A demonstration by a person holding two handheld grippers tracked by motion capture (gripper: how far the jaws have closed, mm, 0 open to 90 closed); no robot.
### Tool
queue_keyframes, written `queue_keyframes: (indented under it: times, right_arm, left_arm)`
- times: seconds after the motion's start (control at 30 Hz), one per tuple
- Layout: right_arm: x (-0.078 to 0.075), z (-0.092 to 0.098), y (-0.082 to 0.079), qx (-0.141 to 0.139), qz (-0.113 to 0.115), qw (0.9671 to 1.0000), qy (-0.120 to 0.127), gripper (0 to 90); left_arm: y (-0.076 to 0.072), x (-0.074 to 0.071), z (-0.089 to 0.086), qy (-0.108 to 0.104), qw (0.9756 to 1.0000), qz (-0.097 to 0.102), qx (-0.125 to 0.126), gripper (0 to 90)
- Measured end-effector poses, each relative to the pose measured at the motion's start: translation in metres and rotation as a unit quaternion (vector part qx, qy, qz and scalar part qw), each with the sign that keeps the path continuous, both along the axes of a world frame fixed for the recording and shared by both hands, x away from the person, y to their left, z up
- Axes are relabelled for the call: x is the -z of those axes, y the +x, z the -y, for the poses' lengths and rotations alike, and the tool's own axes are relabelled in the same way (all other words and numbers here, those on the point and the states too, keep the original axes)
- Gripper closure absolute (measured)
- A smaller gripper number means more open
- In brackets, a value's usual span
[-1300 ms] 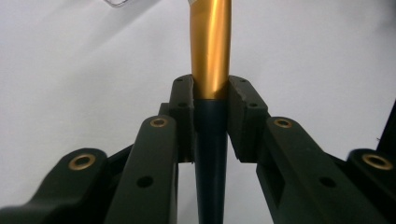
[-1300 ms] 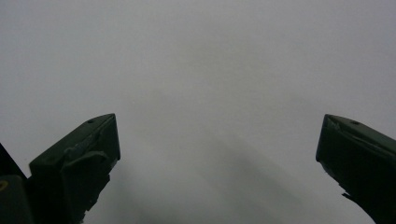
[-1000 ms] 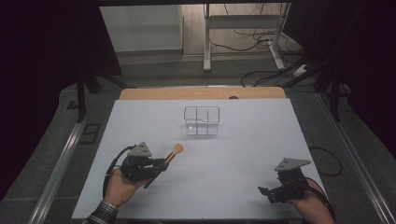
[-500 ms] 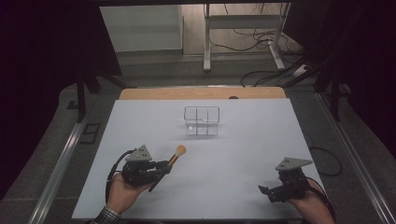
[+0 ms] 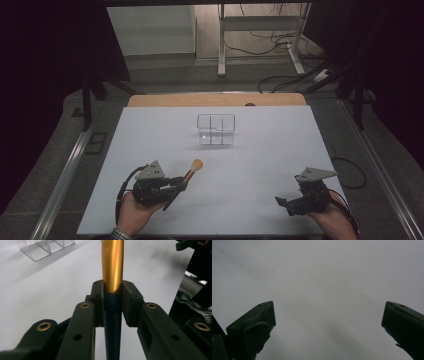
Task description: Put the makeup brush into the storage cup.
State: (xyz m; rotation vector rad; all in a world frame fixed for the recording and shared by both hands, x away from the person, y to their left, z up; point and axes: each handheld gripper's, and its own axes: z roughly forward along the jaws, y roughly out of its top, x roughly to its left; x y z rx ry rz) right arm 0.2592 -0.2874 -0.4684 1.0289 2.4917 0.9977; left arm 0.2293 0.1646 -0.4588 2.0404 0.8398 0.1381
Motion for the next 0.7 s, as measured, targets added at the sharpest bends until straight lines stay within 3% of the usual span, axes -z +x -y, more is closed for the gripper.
queue_keyframes:
  times: [0.43,0.7]
  right_arm:
    - [-0.003,-0.004,0.001,-0.004,0.008,0.9997,0.023,0.0]
    - [-0.006,-0.011,0.003,-0.011,0.009,0.9984,0.055,0.0]
  left_arm:
    - [-0.002,-0.001,0.004,-0.013,0.9999,0.005,-0.005,73.8]
    - [0.003,0.000,0.009,-0.008,0.9999,0.007,0.002,73.8]
